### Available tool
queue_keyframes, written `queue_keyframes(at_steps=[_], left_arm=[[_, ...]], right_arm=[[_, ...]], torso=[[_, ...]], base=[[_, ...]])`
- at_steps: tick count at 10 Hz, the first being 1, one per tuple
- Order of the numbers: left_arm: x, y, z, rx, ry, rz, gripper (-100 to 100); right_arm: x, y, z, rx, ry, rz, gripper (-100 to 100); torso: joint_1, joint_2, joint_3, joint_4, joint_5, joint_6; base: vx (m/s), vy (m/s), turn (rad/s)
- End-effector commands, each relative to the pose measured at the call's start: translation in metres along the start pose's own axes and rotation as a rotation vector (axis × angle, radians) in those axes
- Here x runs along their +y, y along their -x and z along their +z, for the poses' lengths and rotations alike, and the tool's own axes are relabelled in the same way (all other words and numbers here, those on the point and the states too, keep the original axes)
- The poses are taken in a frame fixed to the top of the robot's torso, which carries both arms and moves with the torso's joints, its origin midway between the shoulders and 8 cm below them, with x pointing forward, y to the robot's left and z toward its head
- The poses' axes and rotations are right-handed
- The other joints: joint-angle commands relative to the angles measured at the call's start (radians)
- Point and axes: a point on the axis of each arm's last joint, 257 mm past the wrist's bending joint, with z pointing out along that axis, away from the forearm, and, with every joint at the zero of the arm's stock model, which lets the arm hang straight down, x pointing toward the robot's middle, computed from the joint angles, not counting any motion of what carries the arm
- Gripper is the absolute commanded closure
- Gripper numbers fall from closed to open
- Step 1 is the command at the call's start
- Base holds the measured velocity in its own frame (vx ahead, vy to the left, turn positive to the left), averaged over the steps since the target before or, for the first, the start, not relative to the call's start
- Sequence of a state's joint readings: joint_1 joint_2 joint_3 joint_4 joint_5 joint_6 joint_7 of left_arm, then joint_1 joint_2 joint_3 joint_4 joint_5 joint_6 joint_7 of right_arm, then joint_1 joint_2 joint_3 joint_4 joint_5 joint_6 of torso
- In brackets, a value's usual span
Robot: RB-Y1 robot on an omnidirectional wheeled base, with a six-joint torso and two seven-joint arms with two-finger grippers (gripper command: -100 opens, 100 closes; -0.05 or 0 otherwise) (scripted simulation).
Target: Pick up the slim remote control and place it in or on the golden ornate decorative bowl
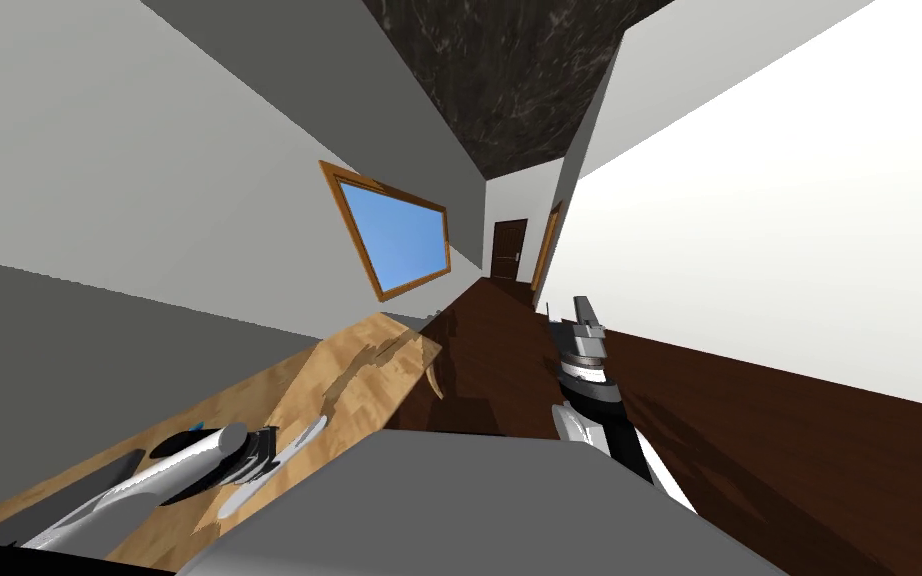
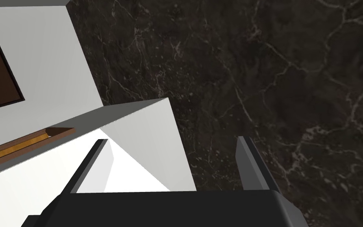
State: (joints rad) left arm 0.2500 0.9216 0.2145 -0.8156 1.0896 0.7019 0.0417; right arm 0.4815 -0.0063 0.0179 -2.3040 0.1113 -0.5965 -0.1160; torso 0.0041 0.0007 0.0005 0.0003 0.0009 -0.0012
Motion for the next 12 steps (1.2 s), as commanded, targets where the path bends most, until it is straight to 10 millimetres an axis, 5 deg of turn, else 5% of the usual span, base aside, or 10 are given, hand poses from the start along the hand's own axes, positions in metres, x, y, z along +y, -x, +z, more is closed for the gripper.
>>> queue_keyframes(at_steps=[1,12], left_arm=[[0.010,0.004,0.000,-0.006,0.042,-0.028,-100],[0.112,0.035,-0.006,-0.037,0.363,-0.296,-100]], right_arm=[[0.000,0.000,0.000,0.000,0.000,0.000,0],[0.000,0.000,0.000,0.000,0.000,0.000,0]], torso=[[0.000,0.000,0.000,0.000,0.000,0.000],[0.000,-0.001,-0.001,0.000,0.000,0.000]], base=[[-0.010,0.045,-0.103],[-0.008,0.060,-0.121]])
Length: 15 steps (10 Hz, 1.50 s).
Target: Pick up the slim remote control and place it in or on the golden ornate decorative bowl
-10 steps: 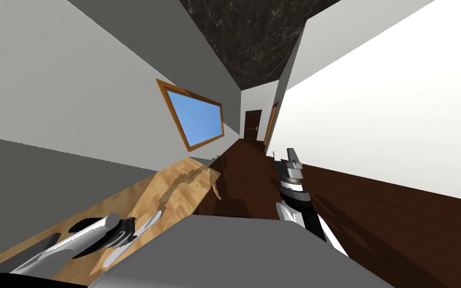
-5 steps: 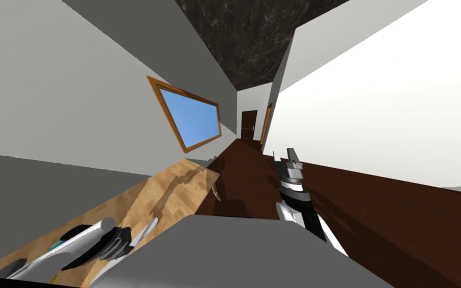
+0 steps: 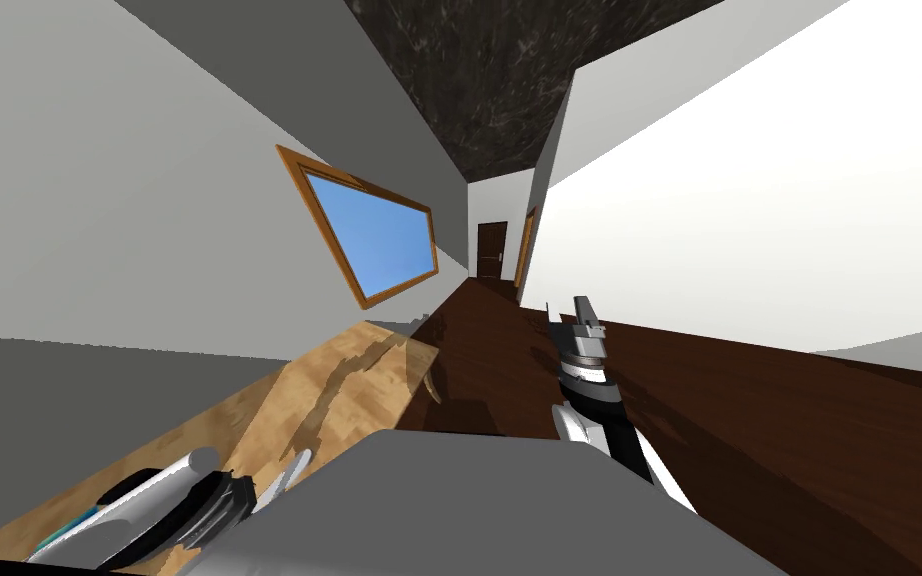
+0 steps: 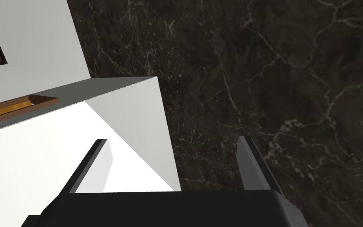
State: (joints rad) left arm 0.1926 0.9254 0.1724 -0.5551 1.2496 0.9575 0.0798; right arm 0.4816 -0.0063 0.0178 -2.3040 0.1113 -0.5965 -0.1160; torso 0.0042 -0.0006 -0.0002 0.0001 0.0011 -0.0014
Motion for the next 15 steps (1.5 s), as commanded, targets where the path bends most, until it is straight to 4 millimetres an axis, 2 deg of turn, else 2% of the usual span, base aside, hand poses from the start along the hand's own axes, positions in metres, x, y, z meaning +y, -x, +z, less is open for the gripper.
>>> queue_keyframes(at_steps=[1,2,3,4,5,7,8,10,12,14,15], left_arm=[[0.017,0.006,0.005,0.000,0.045,-0.029,-100],[0.009,0.002,0.003,0.001,0.026,-0.018,-100],[0.010,0.003,0.003,0.000,0.031,-0.019,0],[0.011,-0.012,0.008,0.000,0.034,-0.020,-100],[0.012,-0.027,0.011,0.000,0.038,-0.008,-100],[0.012,-0.027,0.011,0.000,0.038,-0.021,-100],[0.013,-0.042,0.015,-0.001,0.040,-0.021,-100],[0.013,-0.042,0.015,-0.001,0.040,-0.021,-100],[0.015,-0.073,0.020,-0.001,0.041,-0.006,-100],[0.015,-0.073,0.020,-0.001,0.041,-0.021,-100],[0.016,-0.088,0.023,-0.001,0.041,-0.012,-100]], right_arm=[[0.000,0.000,0.000,0.000,0.000,0.000,0],[0.000,0.000,0.000,0.000,0.000,0.000,0],[0.000,0.000,0.000,0.000,0.000,0.000,0],[0.000,0.000,0.000,0.000,0.000,0.000,0],[0.000,0.000,0.000,0.000,0.000,0.000,0],[0.000,0.000,0.000,0.000,0.000,0.000,0],[0.000,0.000,0.000,0.000,0.000,0.000,0],[0.000,0.000,0.000,0.000,0.000,0.000,0],[0.000,0.000,0.000,0.000,0.000,0.000,0],[0.000,0.000,0.000,0.000,0.000,0.000,0],[0.000,0.000,0.000,0.000,0.000,0.000,0]], torso=[[0.000,0.000,0.000,0.000,0.000,0.000],[0.001,0.000,0.000,0.000,0.000,0.000],[-0.001,0.000,0.000,0.000,0.000,-0.001],[-0.003,0.000,0.000,0.000,-0.001,-0.001],[-0.002,0.002,0.001,0.000,-0.001,0.000],[-0.001,0.006,0.003,0.001,0.000,-0.001],[-0.003,0.003,0.002,0.001,-0.001,-0.001],[-0.003,0.003,0.002,0.001,-0.001,-0.001],[-0.002,0.003,0.002,0.001,-0.001,-0.001],[-0.001,0.005,0.003,0.001,0.000,-0.001],[-0.002,0.003,0.002,0.001,-0.001,-0.001]], base=[[0.000,0.081,-0.093],[0.001,0.042,-0.020],[0.000,0.007,0.002],[-0.044,0.027,0.007],[-0.119,0.072,0.003],[-0.069,0.027,-0.005],[-0.050,0.019,0.015],[-0.034,0.016,-0.005],[-0.082,0.040,0.007],[-0.062,0.032,-0.005],[-0.050,0.015,0.011]])
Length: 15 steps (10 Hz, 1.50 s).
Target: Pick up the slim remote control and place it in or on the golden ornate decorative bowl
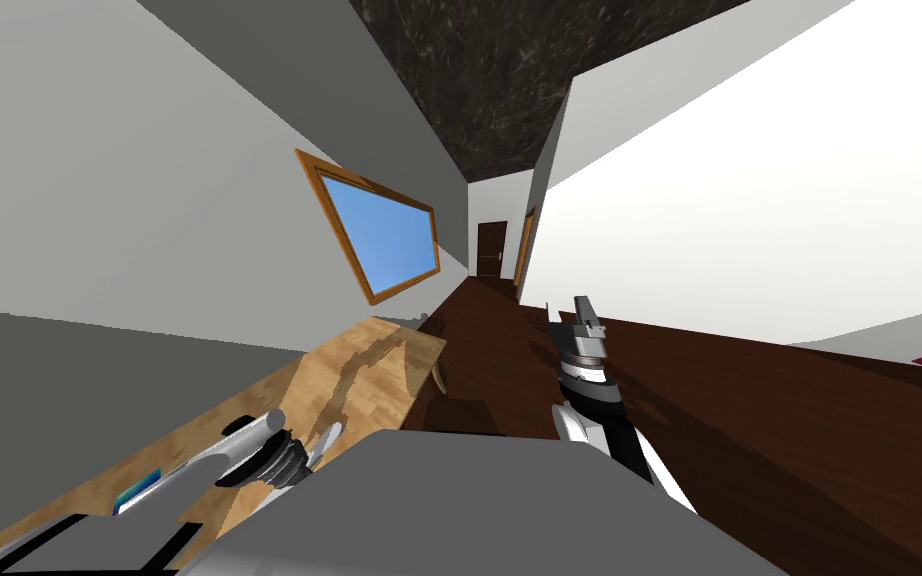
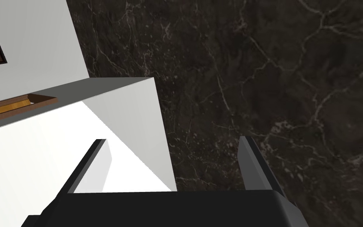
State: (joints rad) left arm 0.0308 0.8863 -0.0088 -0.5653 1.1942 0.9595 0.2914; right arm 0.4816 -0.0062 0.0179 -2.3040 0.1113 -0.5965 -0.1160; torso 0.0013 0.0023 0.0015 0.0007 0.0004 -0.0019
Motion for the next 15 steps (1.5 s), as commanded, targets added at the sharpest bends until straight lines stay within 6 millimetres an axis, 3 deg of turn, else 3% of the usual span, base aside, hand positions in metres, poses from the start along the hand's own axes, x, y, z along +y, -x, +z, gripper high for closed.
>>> queue_keyframes(at_steps=[1,4,5,6,8,9,10,11,15], left_arm=[[0.001,-0.008,0.001,0.000,0.000,-0.008,-100],[0.003,-0.039,0.004,0.001,-0.005,0.010,-100],[0.003,-0.039,0.004,0.001,-0.005,-0.003,-100],[0.004,-0.055,0.005,0.001,-0.008,0.006,-100],[0.004,-0.055,0.005,0.001,-0.008,-0.004,-100],[0.006,-0.070,0.006,0.002,-0.013,-0.002,-100],[0.005,-0.063,0.005,0.003,-0.011,0.001,-100],[0.005,-0.064,0.005,0.002,-0.011,-0.001,100],[0.007,-0.064,0.006,0.002,-0.008,-0.001,100]], right_arm=[[0.000,0.000,0.000,0.000,0.000,0.000,0],[0.000,0.000,0.000,0.000,0.000,0.000,0],[0.000,0.000,0.000,0.000,0.000,0.000,0],[0.000,0.000,0.000,0.000,0.000,0.000,0],[0.000,0.000,0.000,0.000,0.000,0.000,0],[0.000,0.000,0.000,0.000,0.000,0.000,0],[0.000,0.000,0.000,0.000,0.000,0.000,0],[0.000,0.000,0.000,0.000,0.000,0.000,0],[0.000,0.000,0.000,0.000,0.000,0.000,0]], torso=[[0.000,0.000,0.000,0.000,0.000,0.000],[0.001,0.001,0.000,0.000,0.000,0.000],[0.001,0.001,0.001,0.000,0.000,0.000],[0.001,0.001,0.000,0.000,0.000,0.000],[0.001,0.001,0.001,0.000,0.000,0.000],[0.000,-0.001,0.000,0.000,0.000,0.000],[0.000,0.000,0.000,0.000,0.000,0.000],[0.000,-0.001,-0.001,0.000,0.000,0.000],[0.001,-0.004,-0.002,-0.001,0.000,0.000]], base=[[-0.052,0.020,-0.001],[-0.068,0.034,0.003],[-0.058,0.033,-0.006],[-0.072,0.031,0.008],[-0.047,0.027,-0.002],[-0.049,0.021,0.009],[-0.028,0.012,-0.004],[0.000,0.000,0.000],[0.000,0.000,0.000]])
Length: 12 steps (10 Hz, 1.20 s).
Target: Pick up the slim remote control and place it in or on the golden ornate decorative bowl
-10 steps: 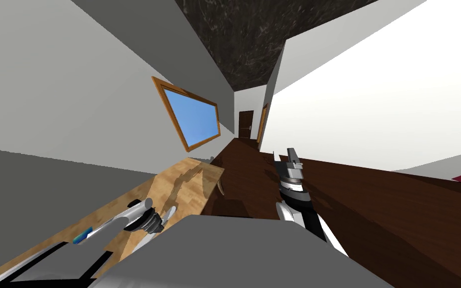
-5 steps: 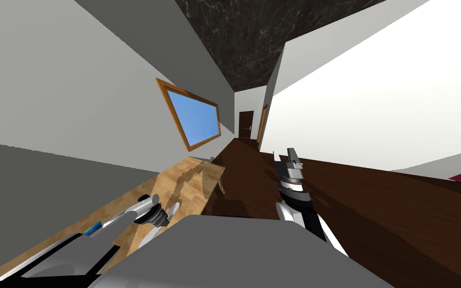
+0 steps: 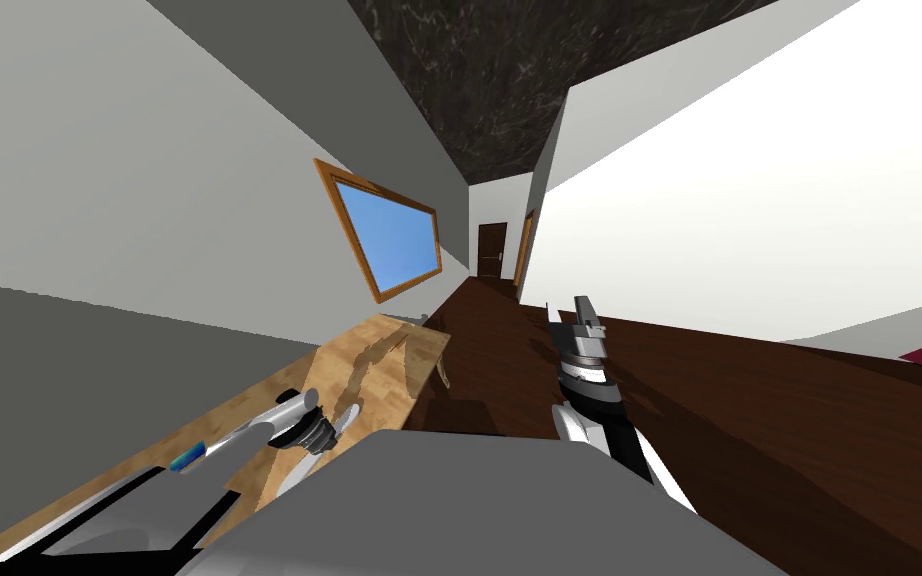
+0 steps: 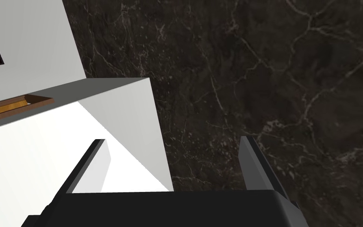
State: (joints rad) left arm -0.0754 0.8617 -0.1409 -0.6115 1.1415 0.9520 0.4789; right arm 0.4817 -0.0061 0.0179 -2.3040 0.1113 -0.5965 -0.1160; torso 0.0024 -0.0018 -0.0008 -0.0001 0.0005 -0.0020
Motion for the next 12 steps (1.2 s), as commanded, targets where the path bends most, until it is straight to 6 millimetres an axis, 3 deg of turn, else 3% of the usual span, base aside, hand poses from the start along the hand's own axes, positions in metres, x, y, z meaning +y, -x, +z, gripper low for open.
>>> queue_keyframes(at_steps=[1,2,3,5,7,8,9,12], left_arm=[[0.000,0.000,0.000,0.000,0.000,0.000,0],[-0.002,0.009,0.000,-0.001,0.000,-0.003,100],[-0.003,0.025,-0.002,-0.002,0.004,-0.012,100],[-0.003,0.025,-0.002,-0.002,0.004,-0.004,100],[-0.006,0.056,-0.005,-0.002,0.008,-0.022,100],[-0.006,0.056,-0.005,-0.002,0.008,-0.012,100],[-0.007,0.071,-0.007,-0.002,0.009,-0.022,100],[-0.008,0.086,-0.010,-0.002,0.009,-0.008,100]], right_arm=[[0.000,0.000,0.000,0.000,0.000,0.000,0],[0.000,0.000,0.000,0.000,0.000,0.000,0],[0.000,0.000,0.000,0.000,0.000,0.000,0],[0.000,0.000,0.000,0.000,0.000,0.000,0],[0.000,0.000,0.000,0.000,0.000,0.000,0],[0.000,0.000,0.000,0.000,0.000,0.000,0],[0.000,0.000,0.000,0.000,0.000,0.000,0],[0.000,0.000,0.000,0.000,0.000,0.000,0]], torso=[[0.000,0.000,0.000,0.000,0.000,0.000],[0.000,0.000,0.000,0.000,0.000,0.000],[-0.001,-0.002,-0.001,0.000,0.000,0.000],[-0.003,-0.005,-0.002,-0.001,-0.001,0.000],[-0.002,-0.004,-0.002,-0.001,-0.001,0.000],[-0.004,-0.005,-0.003,-0.001,-0.001,0.000],[-0.004,-0.006,-0.003,-0.001,-0.002,0.001],[-0.004,-0.004,-0.002,-0.001,-0.002,0.000]], base=[[0.000,0.000,0.000],[0.039,-0.012,-0.007],[0.087,-0.045,-0.009],[0.058,-0.029,0.012],[0.082,-0.034,-0.015],[0.097,-0.043,0.021],[0.082,-0.037,-0.012],[0.061,-0.031,-0.001]])
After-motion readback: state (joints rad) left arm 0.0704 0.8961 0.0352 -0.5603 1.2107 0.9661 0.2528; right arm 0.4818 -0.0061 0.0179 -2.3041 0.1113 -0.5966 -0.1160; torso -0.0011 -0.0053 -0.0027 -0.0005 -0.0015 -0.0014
